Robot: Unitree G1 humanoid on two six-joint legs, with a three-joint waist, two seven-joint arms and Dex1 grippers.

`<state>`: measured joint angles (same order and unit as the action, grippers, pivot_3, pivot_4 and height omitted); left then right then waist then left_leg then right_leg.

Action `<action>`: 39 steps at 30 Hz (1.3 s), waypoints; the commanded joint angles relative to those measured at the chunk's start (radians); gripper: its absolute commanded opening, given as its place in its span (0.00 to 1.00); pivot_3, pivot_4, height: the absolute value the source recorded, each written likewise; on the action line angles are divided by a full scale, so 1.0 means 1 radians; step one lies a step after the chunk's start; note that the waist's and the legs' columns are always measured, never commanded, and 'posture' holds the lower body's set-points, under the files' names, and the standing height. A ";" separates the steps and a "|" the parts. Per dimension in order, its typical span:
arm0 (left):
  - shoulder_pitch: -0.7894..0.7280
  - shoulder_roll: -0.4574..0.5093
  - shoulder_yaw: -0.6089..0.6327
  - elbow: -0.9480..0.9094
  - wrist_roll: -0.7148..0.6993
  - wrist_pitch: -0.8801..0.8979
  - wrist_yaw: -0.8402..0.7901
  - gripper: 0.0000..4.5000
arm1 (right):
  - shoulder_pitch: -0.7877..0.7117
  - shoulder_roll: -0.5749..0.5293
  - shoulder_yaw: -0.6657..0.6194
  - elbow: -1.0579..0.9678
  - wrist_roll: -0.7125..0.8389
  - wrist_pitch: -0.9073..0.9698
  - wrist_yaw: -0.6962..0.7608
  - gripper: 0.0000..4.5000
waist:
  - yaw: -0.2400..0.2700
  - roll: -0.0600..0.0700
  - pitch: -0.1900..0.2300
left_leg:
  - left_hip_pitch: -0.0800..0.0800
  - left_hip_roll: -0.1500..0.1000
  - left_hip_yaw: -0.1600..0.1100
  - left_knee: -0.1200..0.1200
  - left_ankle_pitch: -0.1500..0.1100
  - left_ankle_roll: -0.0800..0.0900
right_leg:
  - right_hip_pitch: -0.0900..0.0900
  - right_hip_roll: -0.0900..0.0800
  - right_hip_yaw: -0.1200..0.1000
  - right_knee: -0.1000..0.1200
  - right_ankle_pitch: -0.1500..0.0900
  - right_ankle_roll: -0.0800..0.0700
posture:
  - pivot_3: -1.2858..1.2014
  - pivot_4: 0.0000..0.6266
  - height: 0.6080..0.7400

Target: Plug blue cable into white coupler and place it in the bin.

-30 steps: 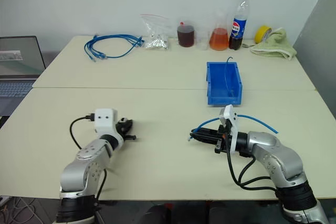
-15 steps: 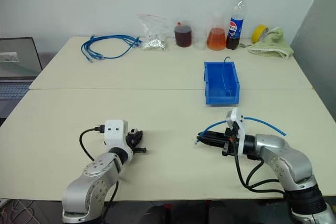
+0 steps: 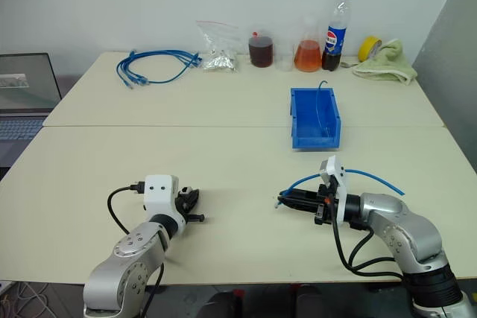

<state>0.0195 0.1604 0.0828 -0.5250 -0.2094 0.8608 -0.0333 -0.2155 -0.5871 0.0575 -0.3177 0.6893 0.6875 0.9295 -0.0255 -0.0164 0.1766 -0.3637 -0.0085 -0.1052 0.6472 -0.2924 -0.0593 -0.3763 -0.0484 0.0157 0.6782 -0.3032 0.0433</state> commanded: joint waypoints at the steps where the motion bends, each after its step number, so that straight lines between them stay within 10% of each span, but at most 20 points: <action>1: 0.007 -0.006 -0.005 0.032 0.004 -0.024 -0.010 0.14 | -0.005 -0.005 -0.017 -0.046 0.017 -0.002 0.005 0.02 | 0.000 0.000 0.000 | 0.000 0.000 0.000 0.000 0.000 0.000 | 0.000 0.000 0.000 0.000 0.000 0.000 | 0.52 0.24 1.00; 13: 0.015 0.018 -0.025 0.067 0.026 -0.072 -0.036 0.14 | -0.003 -0.005 -0.019 -0.053 0.021 0.008 -0.001 0.02 | 0.000 0.000 0.000 | 0.001 0.000 0.000 0.000 0.000 0.000 | 0.001 0.000 -0.001 0.000 0.000 0.000 | 0.52 0.24 1.00; 31: 0.047 0.031 -0.002 0.044 0.013 -0.098 -0.068 1.00 | -0.016 0.001 -0.012 -0.045 0.016 0.009 0.003 0.02 | -0.004 0.000 0.000 | 0.002 0.001 0.000 0.000 0.000 0.000 | 0.001 0.002 0.000 0.000 0.000 0.000 | 0.52 0.24 1.00; 39: 0.096 0.108 -0.011 0.036 0.020 -0.223 -0.163 1.00 | -0.012 -0.002 -0.018 -0.041 0.014 0.005 0.004 0.02 | -0.004 0.000 0.000 | 0.001 0.001 0.000 -0.001 0.000 0.000 | 0.001 0.002 0.000 0.000 0.000 0.000 | 0.52 0.24 1.00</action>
<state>0.1036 0.2613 0.0635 -0.4819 -0.1948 0.6727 -0.1766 -0.2170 -0.5876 0.0576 -0.3316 0.6896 0.7044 0.9240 -0.0297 -0.0159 0.1764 -0.3625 -0.0071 -0.1054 0.6466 -0.2925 -0.0592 -0.3755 -0.0464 0.0157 0.6776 -0.3033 0.0433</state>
